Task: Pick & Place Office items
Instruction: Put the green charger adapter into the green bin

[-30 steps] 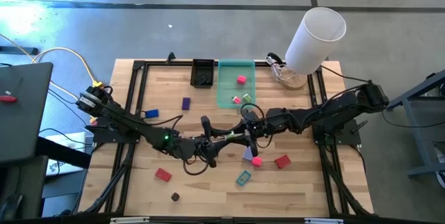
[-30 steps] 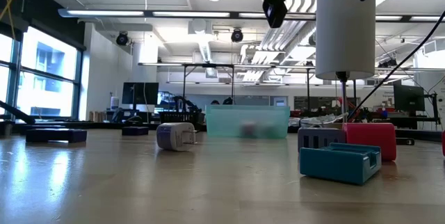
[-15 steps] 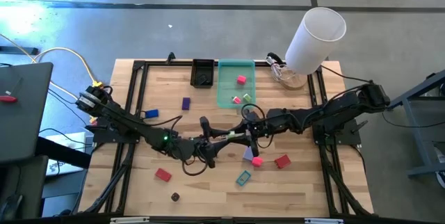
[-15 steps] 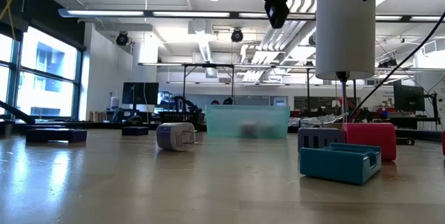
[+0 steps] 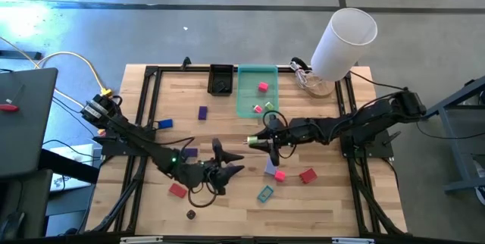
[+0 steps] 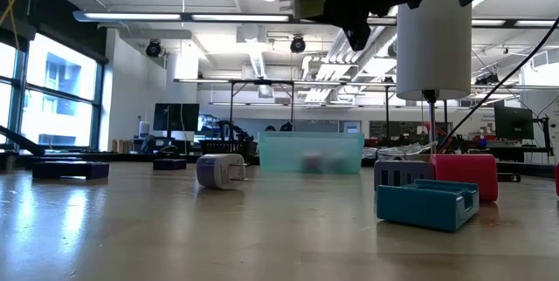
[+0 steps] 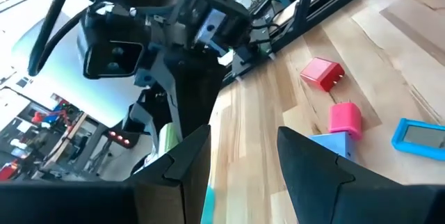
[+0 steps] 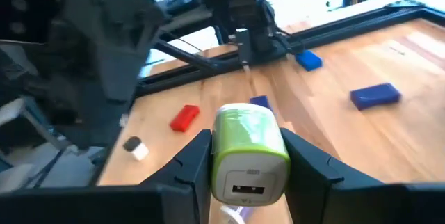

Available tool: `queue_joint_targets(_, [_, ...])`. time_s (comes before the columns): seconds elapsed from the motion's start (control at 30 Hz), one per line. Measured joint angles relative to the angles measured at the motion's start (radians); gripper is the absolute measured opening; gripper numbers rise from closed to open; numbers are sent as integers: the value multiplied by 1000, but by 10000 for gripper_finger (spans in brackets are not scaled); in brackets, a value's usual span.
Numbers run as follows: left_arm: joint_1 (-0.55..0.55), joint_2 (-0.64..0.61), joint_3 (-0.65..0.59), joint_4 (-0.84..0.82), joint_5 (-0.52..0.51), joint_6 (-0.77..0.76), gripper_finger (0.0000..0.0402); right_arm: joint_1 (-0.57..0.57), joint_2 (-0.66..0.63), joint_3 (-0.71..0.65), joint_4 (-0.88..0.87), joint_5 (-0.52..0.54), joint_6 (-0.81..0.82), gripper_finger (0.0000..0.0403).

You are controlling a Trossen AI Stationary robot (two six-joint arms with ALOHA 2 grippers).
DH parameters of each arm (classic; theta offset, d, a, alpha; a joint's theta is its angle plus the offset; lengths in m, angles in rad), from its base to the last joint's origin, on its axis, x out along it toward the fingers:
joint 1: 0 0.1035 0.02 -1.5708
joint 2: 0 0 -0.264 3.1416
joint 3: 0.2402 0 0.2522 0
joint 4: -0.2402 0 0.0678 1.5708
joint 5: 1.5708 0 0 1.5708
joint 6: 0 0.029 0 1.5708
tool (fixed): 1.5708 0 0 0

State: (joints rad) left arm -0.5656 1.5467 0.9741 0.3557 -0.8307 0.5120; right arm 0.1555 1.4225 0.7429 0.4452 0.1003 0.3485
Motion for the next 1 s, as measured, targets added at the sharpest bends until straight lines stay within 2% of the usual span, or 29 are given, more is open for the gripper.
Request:
queue_joint_targets(0.23, [1, 1, 1, -7, 1, -44, 159, -6, -85, 2, -175, 228, -41, 120])
queue_joint_targets(0.47, [7, 2, 2, -6, 1, -94, 159, -83, -175, 3, -292, 343, -71, 120])
queue_joint_targets(0.77, [8, 3, 3, -10, 48, -163, 159, -317, -166, 4, -321, 330, -163, 120])
queue_joint_targets(1.0, [15, 3, 3, -12, 48, -198, 159, -458, -157, 14, -363, 312, -166, 120])
